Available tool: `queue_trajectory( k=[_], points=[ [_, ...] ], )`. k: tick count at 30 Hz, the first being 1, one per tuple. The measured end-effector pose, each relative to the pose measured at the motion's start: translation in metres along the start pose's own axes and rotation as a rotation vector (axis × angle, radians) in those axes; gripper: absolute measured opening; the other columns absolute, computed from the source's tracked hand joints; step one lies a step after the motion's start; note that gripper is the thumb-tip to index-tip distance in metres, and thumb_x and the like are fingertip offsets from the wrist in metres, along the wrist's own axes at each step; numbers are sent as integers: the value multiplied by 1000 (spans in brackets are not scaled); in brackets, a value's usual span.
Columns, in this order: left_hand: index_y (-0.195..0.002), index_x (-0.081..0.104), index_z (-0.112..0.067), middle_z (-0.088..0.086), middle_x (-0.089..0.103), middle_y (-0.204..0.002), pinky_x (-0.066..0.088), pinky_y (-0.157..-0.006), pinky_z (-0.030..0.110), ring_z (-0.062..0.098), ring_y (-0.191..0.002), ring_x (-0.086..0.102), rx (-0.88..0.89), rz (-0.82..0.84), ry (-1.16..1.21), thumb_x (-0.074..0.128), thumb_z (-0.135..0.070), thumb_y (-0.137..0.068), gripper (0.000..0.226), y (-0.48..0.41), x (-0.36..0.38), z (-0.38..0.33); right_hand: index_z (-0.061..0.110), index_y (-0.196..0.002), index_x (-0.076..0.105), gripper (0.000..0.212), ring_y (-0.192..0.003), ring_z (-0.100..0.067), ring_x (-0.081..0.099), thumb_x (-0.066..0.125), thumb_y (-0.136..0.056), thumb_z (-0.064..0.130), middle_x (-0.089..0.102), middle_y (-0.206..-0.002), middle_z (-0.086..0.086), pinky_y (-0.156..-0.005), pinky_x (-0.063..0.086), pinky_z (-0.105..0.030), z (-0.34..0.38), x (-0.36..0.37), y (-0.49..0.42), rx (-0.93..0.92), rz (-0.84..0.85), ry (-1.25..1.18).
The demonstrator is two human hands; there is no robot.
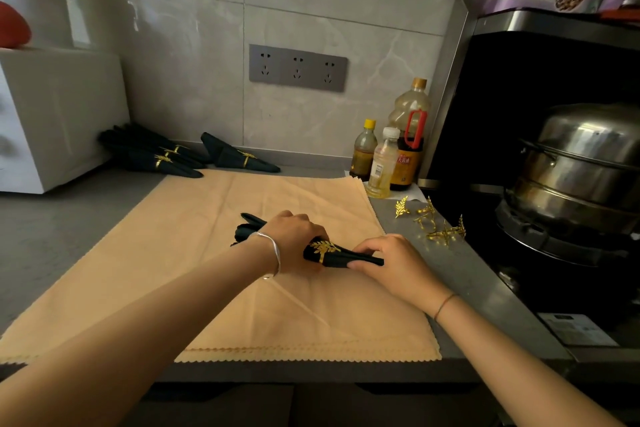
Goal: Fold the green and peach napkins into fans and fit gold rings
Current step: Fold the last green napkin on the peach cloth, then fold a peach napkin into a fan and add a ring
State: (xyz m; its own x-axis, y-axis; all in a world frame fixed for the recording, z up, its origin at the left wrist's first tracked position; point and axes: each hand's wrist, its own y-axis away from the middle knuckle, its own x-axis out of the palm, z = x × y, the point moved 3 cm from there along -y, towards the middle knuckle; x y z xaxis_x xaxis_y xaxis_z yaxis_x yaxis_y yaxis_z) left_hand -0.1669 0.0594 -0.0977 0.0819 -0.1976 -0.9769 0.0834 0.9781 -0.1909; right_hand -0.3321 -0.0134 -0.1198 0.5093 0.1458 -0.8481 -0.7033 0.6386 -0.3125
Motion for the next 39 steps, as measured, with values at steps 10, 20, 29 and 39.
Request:
queue_trajectory(
  k=[10,20,29,39],
  points=[
    [-135,41,-36,-11,57,-126,35,-98,28,14,-114,52,-66,66,-72,66,-61,-75,69,23,-15,66,34,-116,61,40,-102,3,55,73,-78,39,64,-106,15,-89,43,-20,5,21,-15,20,125,-54],
    [-145,22,-42,-11,47,-139,40,-100,31,11,-117,51,-124,-122,446,19,-93,-63,96,34,-2,133,35,-114,58,39,-97,5,55,73,-78,38,61,-106,22,-84,45,-13,39,56,-70,-54,117,-182],
    [-150,-8,-27,-3,-13,-158,-2,-119,38,17,-146,-10,-711,-94,333,13,-49,-99,60,17,61,293,23,-115,56,42,-99,-3,51,73,-79,33,59,-107,12,-80,38,-17,41,66,-225,-2,-10,-312],
    [-150,-13,-29,4,-27,-155,-6,-116,43,27,-141,-26,-745,213,86,17,-46,-101,60,-26,107,376,13,-105,65,39,-96,-15,55,79,-73,29,56,-104,1,-78,41,-19,25,166,-382,-40,8,-249]
  ],
)
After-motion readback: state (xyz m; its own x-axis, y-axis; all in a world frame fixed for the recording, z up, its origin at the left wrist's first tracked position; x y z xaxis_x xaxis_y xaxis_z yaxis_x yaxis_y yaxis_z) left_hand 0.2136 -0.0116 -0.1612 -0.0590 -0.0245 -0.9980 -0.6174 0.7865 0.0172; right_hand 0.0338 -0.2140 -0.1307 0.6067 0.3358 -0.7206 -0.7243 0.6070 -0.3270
